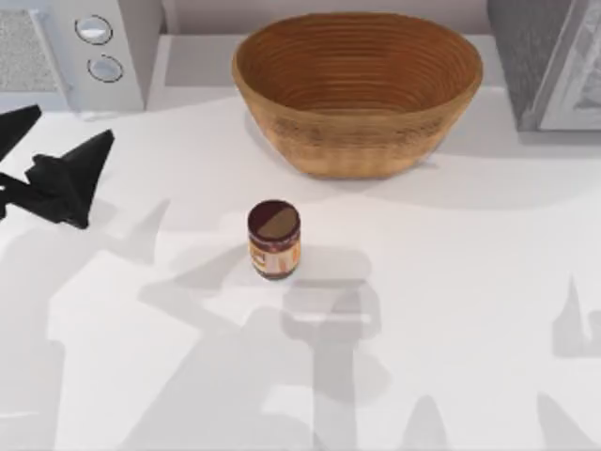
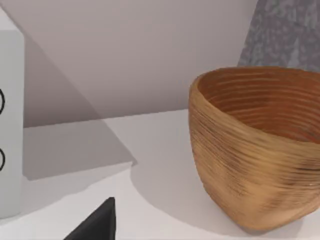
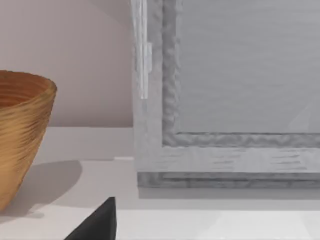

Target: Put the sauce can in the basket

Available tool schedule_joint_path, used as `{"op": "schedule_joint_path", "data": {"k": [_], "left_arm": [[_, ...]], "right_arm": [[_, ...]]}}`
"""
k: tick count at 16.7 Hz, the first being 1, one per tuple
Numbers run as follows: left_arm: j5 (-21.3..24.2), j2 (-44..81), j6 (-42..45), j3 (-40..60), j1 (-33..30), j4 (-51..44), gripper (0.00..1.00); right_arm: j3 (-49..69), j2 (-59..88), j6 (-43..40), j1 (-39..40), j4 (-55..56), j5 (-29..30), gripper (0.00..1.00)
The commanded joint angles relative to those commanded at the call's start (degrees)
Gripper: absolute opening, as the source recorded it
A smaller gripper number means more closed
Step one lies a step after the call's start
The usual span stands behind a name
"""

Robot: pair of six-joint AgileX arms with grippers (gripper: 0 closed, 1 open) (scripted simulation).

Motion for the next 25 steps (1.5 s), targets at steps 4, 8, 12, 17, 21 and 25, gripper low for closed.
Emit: {"op": "schedule_joint_path", "data": {"k": [4, 8, 12, 17, 21, 25], "left_arm": [[12.0, 22.5, 1.2, 8.4, -1.1, 15.3, 1.00], [23.7, 42.2, 3.8, 15.9, -4.1, 28.8, 1.00], [33.3, 57.0, 6.7, 21.8, -8.0, 39.1, 1.00], [38.9, 64.8, 8.4, 25.0, -11.0, 44.6, 1.00], [38.9, 64.8, 8.4, 25.0, -11.0, 44.6, 1.00], [37.3, 64.9, 8.2, 25.7, -12.5, 44.2, 1.00]], "right_arm": [[0.0, 0.0, 0.0, 0.0, 0.0, 0.0, 1.00], [0.0, 0.0, 0.0, 0.0, 0.0, 0.0, 1.00], [0.0, 0.0, 0.0, 0.0, 0.0, 0.0, 1.00], [0.0, 0.0, 0.0, 0.0, 0.0, 0.0, 1.00], [0.0, 0.0, 0.0, 0.0, 0.0, 0.0, 1.00], [0.0, 0.0, 0.0, 0.0, 0.0, 0.0, 1.00]]}}
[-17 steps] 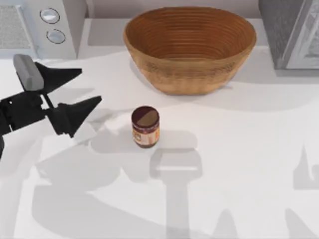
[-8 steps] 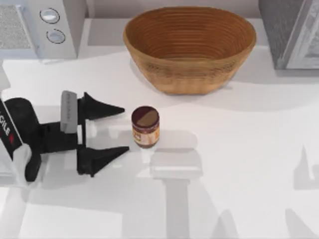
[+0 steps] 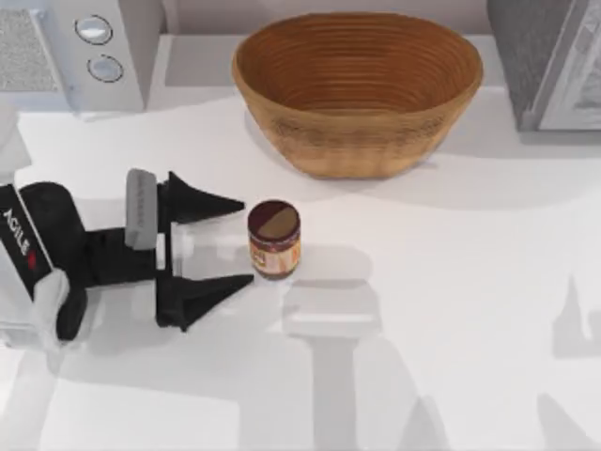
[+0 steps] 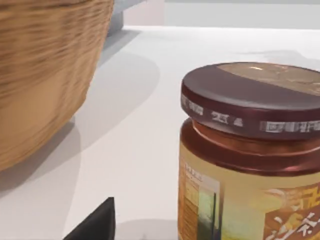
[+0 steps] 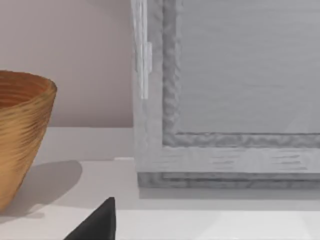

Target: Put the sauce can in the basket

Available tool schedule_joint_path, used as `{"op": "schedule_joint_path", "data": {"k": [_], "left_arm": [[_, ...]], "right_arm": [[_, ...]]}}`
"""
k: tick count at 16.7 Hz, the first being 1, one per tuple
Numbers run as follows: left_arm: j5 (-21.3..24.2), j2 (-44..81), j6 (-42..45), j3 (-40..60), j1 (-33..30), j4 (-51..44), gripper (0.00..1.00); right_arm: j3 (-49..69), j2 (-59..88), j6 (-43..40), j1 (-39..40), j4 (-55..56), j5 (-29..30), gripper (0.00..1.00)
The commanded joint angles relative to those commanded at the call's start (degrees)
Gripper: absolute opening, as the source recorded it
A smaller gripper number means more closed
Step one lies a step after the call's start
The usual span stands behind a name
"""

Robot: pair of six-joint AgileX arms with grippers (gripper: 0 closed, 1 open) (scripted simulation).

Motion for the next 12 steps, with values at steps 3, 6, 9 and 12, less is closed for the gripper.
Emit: {"op": "schedule_joint_path", "data": {"k": [3, 6, 9, 12], "left_arm": [[-4.1, 0.5, -0.6, 2.0, -4.1, -0.9, 1.00], [-8.0, 1.1, -1.0, 3.9, -8.1, -1.8, 1.00], [-9.3, 1.3, -1.0, 4.5, -9.3, -2.1, 1.00], [-9.3, 1.3, -1.0, 4.5, -9.3, -2.1, 0.92]], "right_arm": [[0.0, 0.0, 0.0, 0.0, 0.0, 0.0, 1.00], [0.0, 0.0, 0.0, 0.0, 0.0, 0.0, 1.00], [0.0, 0.0, 0.0, 0.0, 0.0, 0.0, 1.00], [0.0, 0.0, 0.0, 0.0, 0.0, 0.0, 1.00]]}}
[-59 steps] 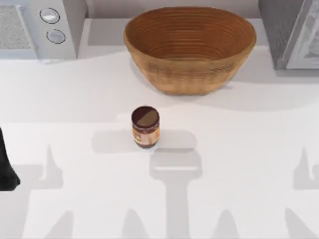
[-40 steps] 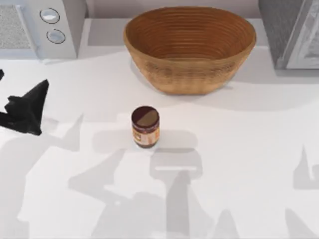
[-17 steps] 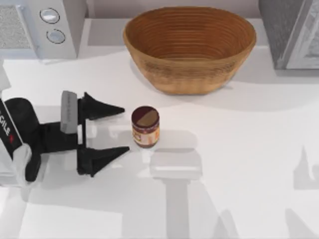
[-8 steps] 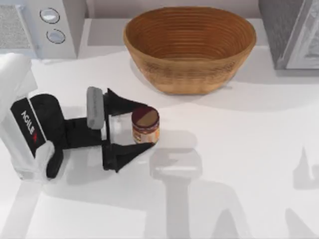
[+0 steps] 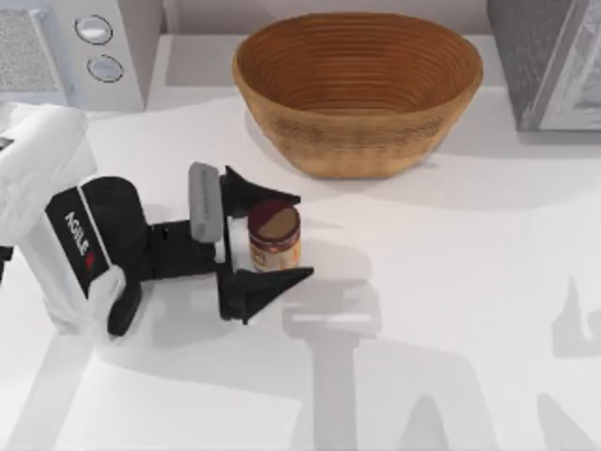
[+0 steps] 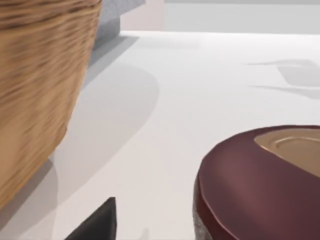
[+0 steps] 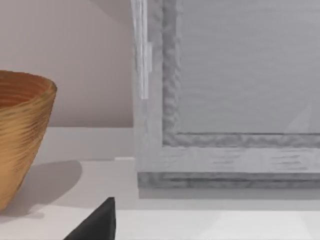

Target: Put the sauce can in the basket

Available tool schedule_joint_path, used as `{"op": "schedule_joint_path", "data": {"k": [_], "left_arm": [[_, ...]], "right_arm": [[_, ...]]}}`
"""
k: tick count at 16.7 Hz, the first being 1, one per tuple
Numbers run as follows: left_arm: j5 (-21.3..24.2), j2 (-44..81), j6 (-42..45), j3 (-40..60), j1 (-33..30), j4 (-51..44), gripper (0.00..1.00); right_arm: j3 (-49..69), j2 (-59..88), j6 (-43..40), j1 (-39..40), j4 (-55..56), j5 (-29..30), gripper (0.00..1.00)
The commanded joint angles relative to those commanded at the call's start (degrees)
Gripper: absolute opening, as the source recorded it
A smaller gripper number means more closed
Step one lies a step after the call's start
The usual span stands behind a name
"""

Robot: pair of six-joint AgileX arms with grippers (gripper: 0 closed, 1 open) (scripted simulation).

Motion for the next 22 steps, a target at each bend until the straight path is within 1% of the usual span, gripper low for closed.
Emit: {"op": "schedule_joint_path", "data": {"k": [12, 13, 22], "left_arm": [[0.0, 0.0, 0.0, 0.0, 0.0, 0.0, 0.02], [0.0, 0.0, 0.0, 0.0, 0.0, 0.0, 0.00], [0.1, -0.2, 0.1, -0.2, 0.2, -0.1, 0.00]], "right_arm": [[0.0, 0.0, 0.0, 0.0, 0.0, 0.0, 1.00], [0.0, 0.0, 0.0, 0.0, 0.0, 0.0, 1.00], [0.0, 0.0, 0.0, 0.0, 0.0, 0.0, 1.00]]}}
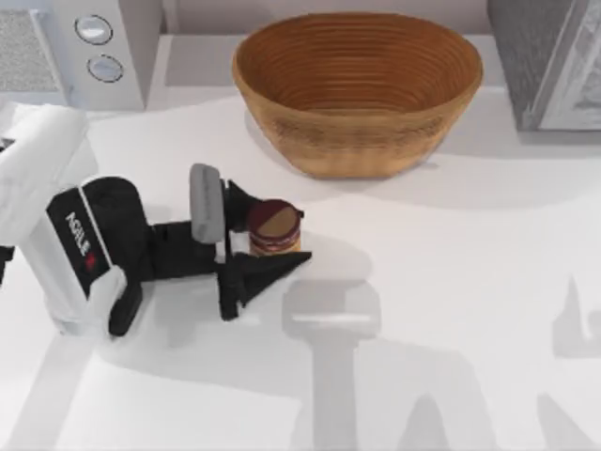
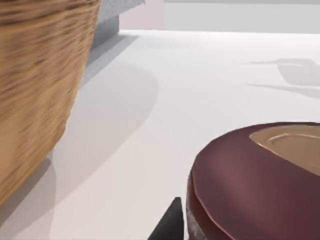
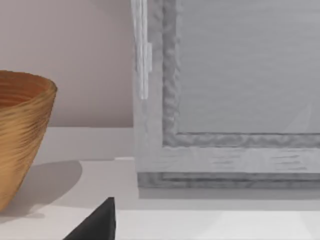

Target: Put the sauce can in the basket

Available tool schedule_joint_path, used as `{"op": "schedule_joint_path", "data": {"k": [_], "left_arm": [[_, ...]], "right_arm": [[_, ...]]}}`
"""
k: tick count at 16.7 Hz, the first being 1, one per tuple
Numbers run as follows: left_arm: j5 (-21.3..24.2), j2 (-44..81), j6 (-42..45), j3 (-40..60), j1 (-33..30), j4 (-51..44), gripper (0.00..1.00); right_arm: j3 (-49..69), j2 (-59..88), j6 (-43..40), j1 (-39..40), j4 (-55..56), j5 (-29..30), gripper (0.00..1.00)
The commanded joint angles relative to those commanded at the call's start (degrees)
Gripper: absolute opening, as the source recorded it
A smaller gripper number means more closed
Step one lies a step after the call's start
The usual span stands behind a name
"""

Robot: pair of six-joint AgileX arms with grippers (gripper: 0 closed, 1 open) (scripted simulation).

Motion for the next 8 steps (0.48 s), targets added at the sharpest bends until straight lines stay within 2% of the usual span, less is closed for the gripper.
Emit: {"op": "schedule_joint_path", "data": {"k": [4, 8], "left_arm": [[2.9, -6.4, 1.3, -5.6, 3.1, -2.8, 0.00], [8.4, -20.4, 3.8, -16.0, 8.8, -7.8, 0.00]], "right_arm": [[0.0, 0.0, 0.0, 0.0, 0.0, 0.0, 1.00], [0.0, 0.0, 0.0, 0.0, 0.0, 0.0, 1.00]]}}
